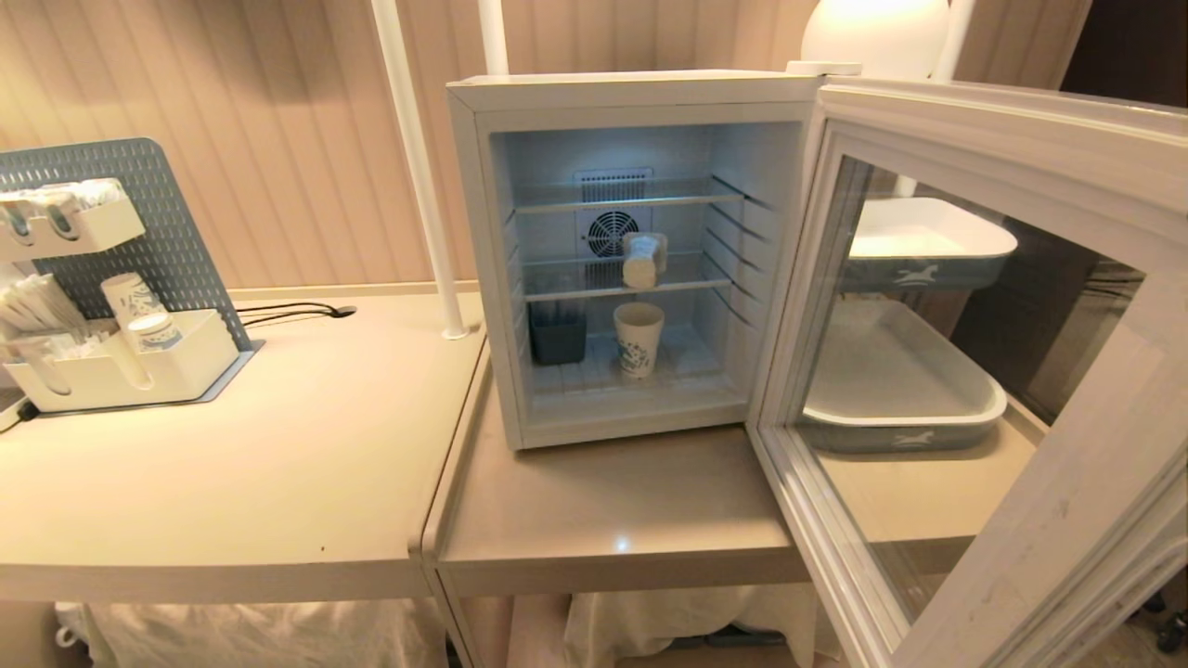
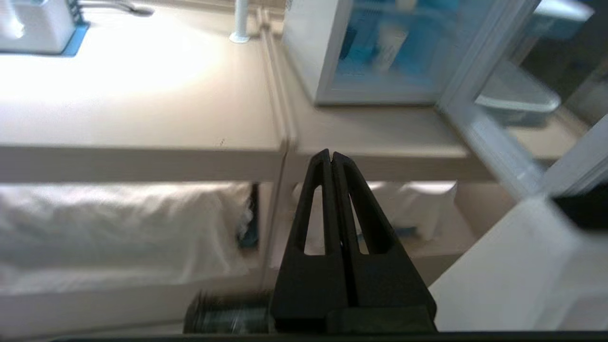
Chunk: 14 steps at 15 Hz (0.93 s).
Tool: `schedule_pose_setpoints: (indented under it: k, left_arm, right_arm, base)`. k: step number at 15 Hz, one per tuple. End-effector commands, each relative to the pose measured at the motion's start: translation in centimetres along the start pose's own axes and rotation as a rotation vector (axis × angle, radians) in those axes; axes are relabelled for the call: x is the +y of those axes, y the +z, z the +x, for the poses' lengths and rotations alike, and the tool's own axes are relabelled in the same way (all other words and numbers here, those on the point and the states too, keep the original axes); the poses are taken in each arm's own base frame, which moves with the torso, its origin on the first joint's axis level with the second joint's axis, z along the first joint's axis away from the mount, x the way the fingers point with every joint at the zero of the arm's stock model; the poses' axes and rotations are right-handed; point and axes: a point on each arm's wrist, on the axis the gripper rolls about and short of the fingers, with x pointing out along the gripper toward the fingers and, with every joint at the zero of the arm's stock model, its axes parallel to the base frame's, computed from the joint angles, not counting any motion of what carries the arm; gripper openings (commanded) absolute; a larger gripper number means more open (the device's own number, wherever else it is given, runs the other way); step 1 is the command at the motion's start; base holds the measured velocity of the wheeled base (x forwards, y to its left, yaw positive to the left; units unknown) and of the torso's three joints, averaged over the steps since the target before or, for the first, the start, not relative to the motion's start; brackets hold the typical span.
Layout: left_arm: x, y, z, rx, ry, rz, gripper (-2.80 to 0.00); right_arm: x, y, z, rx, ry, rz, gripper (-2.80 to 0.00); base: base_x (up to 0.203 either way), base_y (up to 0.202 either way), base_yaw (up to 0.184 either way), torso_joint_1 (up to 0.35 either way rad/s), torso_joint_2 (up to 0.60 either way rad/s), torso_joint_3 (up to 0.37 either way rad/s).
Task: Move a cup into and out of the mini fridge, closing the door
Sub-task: Take the yoghurt out of the freezer
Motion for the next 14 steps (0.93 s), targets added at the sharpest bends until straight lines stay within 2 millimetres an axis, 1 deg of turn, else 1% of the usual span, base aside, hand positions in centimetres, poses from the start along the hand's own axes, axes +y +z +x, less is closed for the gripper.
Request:
schedule_pose_setpoints:
  k: [1, 2, 3, 4, 5, 6, 7, 8, 9, 10, 11, 12, 14]
  left_arm:
    - [0.2, -2.9, -1.8, 0.018, 0.021, 0.027, -2.80]
    - [0.4, -3.1, -1.2, 0.029, 0.046, 0.030, -2.80]
    - [0.7, -3.2, 0.1, 0.022, 0.083, 0.033, -2.80]
    - [1.2, -3.6, 2.0, 0.009, 0.121, 0.043, -2.80]
    - [1.9, -4.5, 4.6, -0.008, 0.153, 0.073, -2.80]
    - [2.8, -6.3, 7.6, -0.008, 0.177, 0.121, -2.80]
    - [3.7, -8.7, 10.1, 0.007, 0.193, 0.161, -2.80]
    - [4.4, -11.1, 11.5, 0.056, 0.206, 0.175, -2.80]
    - [4.9, -12.9, 12.4, 0.090, 0.206, 0.185, -2.80]
    - [5.1, -13.8, 12.9, 0.081, 0.186, 0.203, -2.80]
    - [5.1, -13.6, 13.1, 0.040, 0.172, 0.221, -2.80]
    - [4.9, -12.6, 13.0, -0.030, 0.161, 0.246, -2.80]
    - [4.9, -12.5, 12.9, -0.034, 0.161, 0.247, -2.80]
  right_arm:
    - [0.0, 0.0, 0.0, 0.002, 0.000, -0.001, -2.80]
    - [0.0, 0.0, 0.0, 0.000, -0.001, 0.001, -2.80]
    - [0.0, 0.0, 0.0, 0.000, 0.000, 0.000, -2.80]
    - [0.0, 0.0, 0.0, 0.000, 0.000, 0.000, -2.80]
    - [0.0, 0.0, 0.0, 0.000, -0.001, 0.002, -2.80]
    - [0.0, 0.0, 0.0, 0.000, -0.002, 0.004, -2.80]
    - [0.0, 0.0, 0.0, 0.001, -0.005, 0.005, -2.80]
    - [0.0, 0.0, 0.0, 0.000, -0.003, 0.005, -2.80]
    - [0.0, 0.0, 0.0, 0.000, -0.002, 0.004, -2.80]
    - [0.0, 0.0, 0.0, 0.000, -0.002, 0.004, -2.80]
    - [0.0, 0.0, 0.0, 0.002, -0.002, 0.004, -2.80]
    - [0.0, 0.0, 0.0, 0.002, 0.000, 0.002, -2.80]
    - [0.0, 0.0, 0.0, 0.002, -0.002, 0.002, -2.80]
  base:
    - [0.000, 0.000, 0.000, 0.000, 0.00, 0.000]
    - [0.000, 0.000, 0.000, 0.000, 0.00, 0.000]
    - [0.000, 0.000, 0.000, 0.000, 0.00, 0.000]
    - [0.000, 0.000, 0.000, 0.000, 0.00, 0.000]
    - [0.000, 0.000, 0.000, 0.000, 0.00, 0.000]
    - [0.000, 0.000, 0.000, 0.000, 0.00, 0.000]
    - [0.000, 0.000, 0.000, 0.000, 0.00, 0.000]
    - [0.000, 0.000, 0.000, 0.000, 0.00, 0.000]
    - [0.000, 0.000, 0.000, 0.000, 0.00, 0.000]
    - [0.000, 0.000, 0.000, 0.000, 0.00, 0.000]
    - [0.000, 0.000, 0.000, 0.000, 0.00, 0.000]
    - [0.000, 0.000, 0.000, 0.000, 0.00, 0.000]
    - [0.000, 0.000, 0.000, 0.000, 0.00, 0.000]
